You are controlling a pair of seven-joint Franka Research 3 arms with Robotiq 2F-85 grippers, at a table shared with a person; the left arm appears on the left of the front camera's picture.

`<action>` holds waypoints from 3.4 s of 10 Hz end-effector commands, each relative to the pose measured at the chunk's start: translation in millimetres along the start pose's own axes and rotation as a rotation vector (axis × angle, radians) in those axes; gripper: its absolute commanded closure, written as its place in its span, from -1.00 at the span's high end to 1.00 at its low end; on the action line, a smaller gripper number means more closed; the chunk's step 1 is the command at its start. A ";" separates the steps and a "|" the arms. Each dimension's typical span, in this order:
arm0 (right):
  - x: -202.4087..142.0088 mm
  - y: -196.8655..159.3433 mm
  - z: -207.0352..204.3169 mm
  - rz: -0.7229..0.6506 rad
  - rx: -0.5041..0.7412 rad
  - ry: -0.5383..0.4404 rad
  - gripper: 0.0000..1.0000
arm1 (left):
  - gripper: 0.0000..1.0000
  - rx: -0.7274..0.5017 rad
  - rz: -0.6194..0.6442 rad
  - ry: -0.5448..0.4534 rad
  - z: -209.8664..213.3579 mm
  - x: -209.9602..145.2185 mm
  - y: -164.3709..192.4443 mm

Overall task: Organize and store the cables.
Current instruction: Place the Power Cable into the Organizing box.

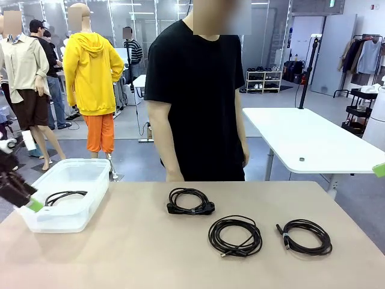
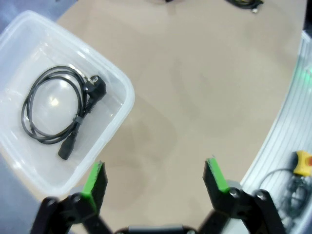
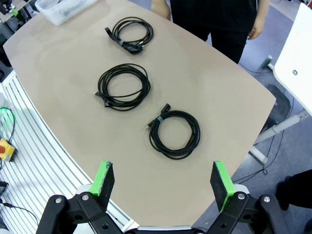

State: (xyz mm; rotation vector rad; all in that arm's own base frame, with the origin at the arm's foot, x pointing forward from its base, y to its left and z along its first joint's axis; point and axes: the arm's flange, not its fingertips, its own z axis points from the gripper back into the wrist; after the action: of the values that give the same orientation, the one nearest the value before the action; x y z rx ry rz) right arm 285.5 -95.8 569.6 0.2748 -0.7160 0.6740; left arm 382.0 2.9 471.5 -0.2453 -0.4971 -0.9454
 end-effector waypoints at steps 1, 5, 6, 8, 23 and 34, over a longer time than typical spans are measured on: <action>2.9 0.2 -1.3 -0.023 -0.011 -0.002 1.00 | 1.00 -0.029 -0.162 0.090 -19.0 79.9 0.9; 2.9 0.2 -1.3 -0.023 -0.011 -0.002 1.00 | 1.00 -0.054 -0.484 0.291 -94.4 215.2 -60.8; 2.9 0.2 -1.3 -0.023 -0.011 -0.002 1.00 | 1.00 -0.053 -0.527 0.334 -120.0 232.3 -75.2; 2.9 0.2 -1.3 -0.023 -0.011 -0.002 1.00 | 1.00 -0.030 -0.617 0.349 -148.2 250.9 -98.5; 2.9 0.2 -1.3 -0.023 -0.011 -0.002 1.00 | 1.00 -0.090 -0.571 0.285 -151.8 245.2 -93.3; 2.9 0.2 -1.3 -0.023 -0.011 -0.002 1.00 | 1.00 -0.251 -0.458 0.053 -264.8 288.4 -25.2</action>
State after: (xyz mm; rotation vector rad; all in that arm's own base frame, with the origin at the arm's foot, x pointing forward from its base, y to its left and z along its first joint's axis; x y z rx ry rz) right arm 286.0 -95.2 569.7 0.2713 -0.7136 0.6731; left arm 569.1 -313.8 396.9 -0.3393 -0.4070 -1.4706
